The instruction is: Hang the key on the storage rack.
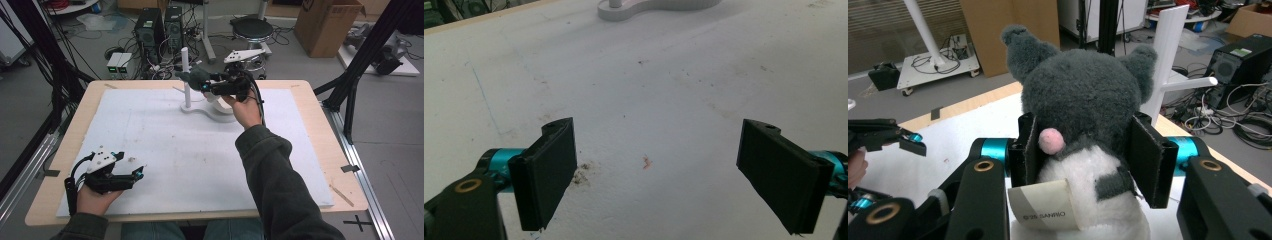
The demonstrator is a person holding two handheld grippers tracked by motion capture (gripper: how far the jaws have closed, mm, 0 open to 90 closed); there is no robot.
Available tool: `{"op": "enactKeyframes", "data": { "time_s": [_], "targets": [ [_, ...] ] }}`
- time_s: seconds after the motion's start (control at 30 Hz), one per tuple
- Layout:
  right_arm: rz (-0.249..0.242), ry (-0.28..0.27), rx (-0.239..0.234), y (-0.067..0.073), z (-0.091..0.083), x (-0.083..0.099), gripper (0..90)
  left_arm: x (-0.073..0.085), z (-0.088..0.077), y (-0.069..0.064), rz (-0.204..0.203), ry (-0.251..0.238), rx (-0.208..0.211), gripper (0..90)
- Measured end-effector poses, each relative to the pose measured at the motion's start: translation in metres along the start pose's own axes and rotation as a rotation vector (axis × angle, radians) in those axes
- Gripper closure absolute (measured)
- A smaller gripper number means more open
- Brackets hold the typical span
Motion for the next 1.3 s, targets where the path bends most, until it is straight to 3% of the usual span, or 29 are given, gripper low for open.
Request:
{"op": "enactKeyframes", "data": {
  "time_s": [0.7,1.3],
  "targets": [
    [0.047,0.015,0.02,-0.018,0.02,0.005,51.8,0.0,0.0,0.0,-0.001,0.0,0.002,16.6],
    [0.074,0.025,0.028,-0.021,0.027,0.01,51.5,0.0,-0.001,0.001,0.0,0.0,0.001,16.6]
  ]
}}
Point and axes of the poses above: each handheld gripper's, and its own axes: z roughly forward along the jaws, x roughly out of its underside, y roughly to its left, the point moved 6 cm from there along z, roughly forward along the jaws, and after that the axes turned 1 degree about x, right-handed, at the moved point
